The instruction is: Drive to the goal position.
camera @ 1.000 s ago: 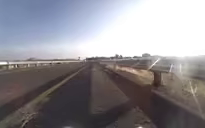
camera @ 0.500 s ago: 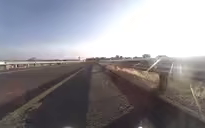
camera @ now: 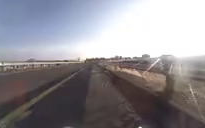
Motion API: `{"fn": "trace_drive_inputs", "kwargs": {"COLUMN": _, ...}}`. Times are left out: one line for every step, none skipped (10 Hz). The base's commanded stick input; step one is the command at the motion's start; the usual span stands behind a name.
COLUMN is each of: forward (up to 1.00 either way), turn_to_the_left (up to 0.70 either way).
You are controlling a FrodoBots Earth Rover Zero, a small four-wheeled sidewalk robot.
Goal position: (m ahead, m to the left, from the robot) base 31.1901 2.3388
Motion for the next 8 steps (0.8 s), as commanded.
{"fn": "trace_drive_inputs", "kwargs": {"forward": 0.5, "turn_to_the_left": 0.0}}
{"fn": "trace_drive_inputs", "kwargs": {"forward": 0.5, "turn_to_the_left": 0.0}}
{"fn": "trace_drive_inputs", "kwargs": {"forward": 0.5, "turn_to_the_left": 0.0}}
{"fn": "trace_drive_inputs", "kwargs": {"forward": 0.5, "turn_to_the_left": 0.0}}
{"fn": "trace_drive_inputs", "kwargs": {"forward": 0.5, "turn_to_the_left": 0.0}}
{"fn": "trace_drive_inputs", "kwargs": {"forward": 0.5, "turn_to_the_left": 0.0}}
{"fn": "trace_drive_inputs", "kwargs": {"forward": 0.5, "turn_to_the_left": 0.0}}
{"fn": "trace_drive_inputs", "kwargs": {"forward": 0.5, "turn_to_the_left": 0.0}}
